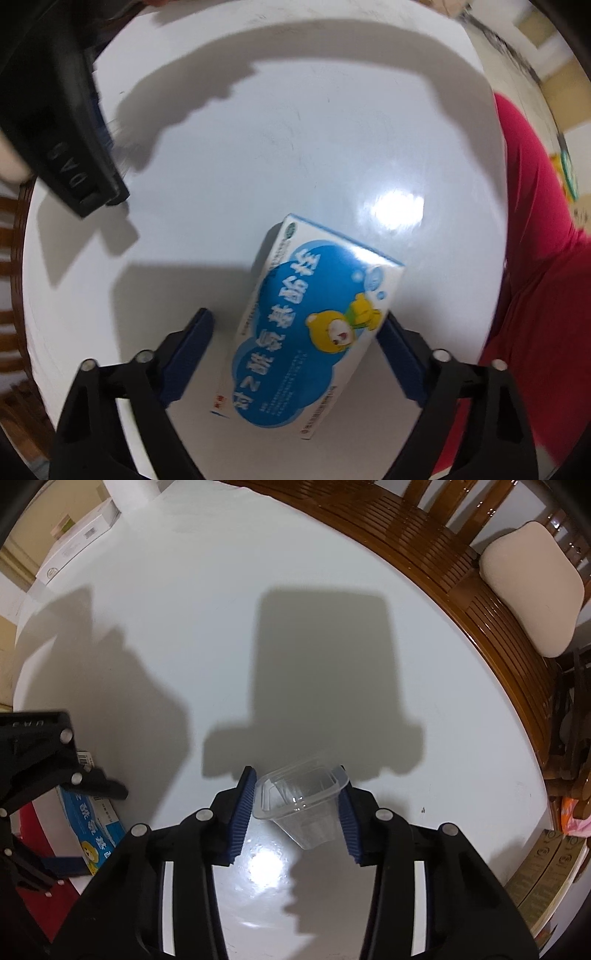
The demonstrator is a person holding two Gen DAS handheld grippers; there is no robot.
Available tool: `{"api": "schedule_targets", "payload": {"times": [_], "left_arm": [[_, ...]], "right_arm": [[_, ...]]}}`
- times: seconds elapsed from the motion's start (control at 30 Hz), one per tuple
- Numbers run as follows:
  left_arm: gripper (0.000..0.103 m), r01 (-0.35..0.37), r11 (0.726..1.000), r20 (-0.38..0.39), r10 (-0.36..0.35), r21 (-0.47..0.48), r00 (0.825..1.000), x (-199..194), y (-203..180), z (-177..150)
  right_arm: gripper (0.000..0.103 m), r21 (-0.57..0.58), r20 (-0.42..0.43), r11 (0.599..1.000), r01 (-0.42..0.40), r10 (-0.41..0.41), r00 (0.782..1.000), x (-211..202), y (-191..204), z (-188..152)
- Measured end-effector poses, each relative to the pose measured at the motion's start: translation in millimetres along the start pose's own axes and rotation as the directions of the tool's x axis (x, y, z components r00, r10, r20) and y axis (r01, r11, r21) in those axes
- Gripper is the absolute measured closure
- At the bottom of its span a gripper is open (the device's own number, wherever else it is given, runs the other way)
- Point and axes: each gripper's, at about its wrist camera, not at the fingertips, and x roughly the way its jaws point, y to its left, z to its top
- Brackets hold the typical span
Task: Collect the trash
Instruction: 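Close the right gripper on the plastic cup while the left grips the medicine box, then lift the held cup and medicine box and carry them down over the bag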
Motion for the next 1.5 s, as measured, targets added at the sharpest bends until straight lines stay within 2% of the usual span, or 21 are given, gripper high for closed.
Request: {"api": "schedule_targets", "payload": {"times": [0.13, 0.27, 0.37, 0.4, 0.43, 0.5, 0.63, 0.77, 0.87, 0.93, 1.03, 1.1, 1.2, 1.27, 1.33, 1.5], "left_arm": [[0.037, -0.005, 0.997, 0.029, 0.007, -0.077, 1.0, -6.6, -0.3, -5.3], [0.039, -0.016, 0.991, 0.032, 0.02, -0.133, 0.999, -7.9, 3.8, -7.6], [0.039, -0.025, 0.982, 0.042, 0.034, -0.187, 0.999, -8.9, 6.9, -9.4], [0.039, -0.032, 0.977, 0.046, 0.043, -0.211, 0.998, -9.4, 9.3, -9.6], [0.039, -0.033, 0.969, 0.047, 0.045, -0.244, 0.998, -10.1, 13.7, -9.7], [0.039, -0.052, 0.948, 0.053, 0.072, -0.313, 0.996, -11.1, 21.6, -12.3], [0.039, -0.074, 0.92, 0.067, 0.108, -0.386, 0.992, -16.7, 29.8, -16.8], [0.04, -0.093, 0.889, 0.096, 0.152, -0.448, 0.984, -30.7, 29.7, -34.7], [0.04, -0.108, 0.85, 0.118, 0.196, -0.516, 0.973, -44.3, 27.3, -39.1], [0.04, -0.094, 0.818, 0.139, 0.208, -0.568, 0.968, -59.9, 34.9, -57.3], [0.04, -0.092, 0.774, 0.155, 0.239, -0.627, 0.958, -71.7, 28.9, -64.4], [0.04, -0.115, 0.75, 0.161, 0.285, -0.651, 0.945, -85.2, 25.1, -70.6], [0.04, -0.14, 0.731, 0.159, 0.324, -0.668, 0.932, -96.0, 7.5, -65.8], [0.04, -0.126, 0.724, 0.168, 0.319, -0.678, 0.933, -103.6, 3.8, -61.3], [0.04, -0.149, 0.709, 0.159, 0.348, -0.689, 0.924, -109.1, -2.6, -64.1], [0.04, -0.151, 0.687, 0.165, 0.371, -0.711, 0.914, -111.8, -22.5, -68.2]], "right_arm": [[0.062, 0.049, 0.019, 0.999, 0.022, -0.023, 1.0, -4.0, -2.7, -6.6], [0.062, 0.125, 0.032, 0.992, 0.032, -0.036, 0.999, -6.0, -5.2, -13.7], [0.063, 0.125, 0.036, 0.986, 0.112, -0.117, 0.992, -8.6, 5.1, -20.3], [0.063, 0.147, 0.026, 0.974, 0.17, -0.176, 0.984, -8.2, 3.7, -21.3], [0.063, 0.201, 0.016, 0.965, 0.169, -0.175, 0.984, -7.6, -1.1, -23.8], [0.063, 0.274, 0.03, 0.957, 0.094, -0.106, 0.994, -9.3, -9.6, -28.4], [0.063, 0.306, 0.042, 0.945, 0.114, -0.133, 0.99, -19.5, -16.3, -34.3], [0.063, 0.334, 0.065, 0.933, 0.133, -0.164, 0.984, -37.6, -20.8, -41.0], [0.063, 0.352, 0.093, 0.925, 0.142, -0.186, 0.978, -55.8, -21.1, -49.3], [0.063, 0.353, 0.127, 0.928, 0.122, -0.177, 0.976, -67.3, -17.6, -55.2], [0.063, 0.379, 0.176, 0.92, 0.095, -0.173, 0.969, -87.2, -12.1, -70.1], [0.063, 0.377, 0.189, 0.92, 0.109, -0.191, 0.963, -96.9, -7.9, -76.3], [0.063, 0.362, 0.21, 0.921, 0.144, -0.231, 0.95, -119.7, 8.9, -91.4], [0.063, 0.364, 0.221, 0.921, 0.142, -0.233, 0.947, -125.9, 15.5, -94.6], [0.063, 0.364, 0.232, 0.92, 0.144, -0.239, 0.943, -135.2, 25.2, -103.2], [0.063, 0.354, 0.252, 0.924, 0.143, -0.242, 0.937, -149.0, 56.7, -120.9]]}}
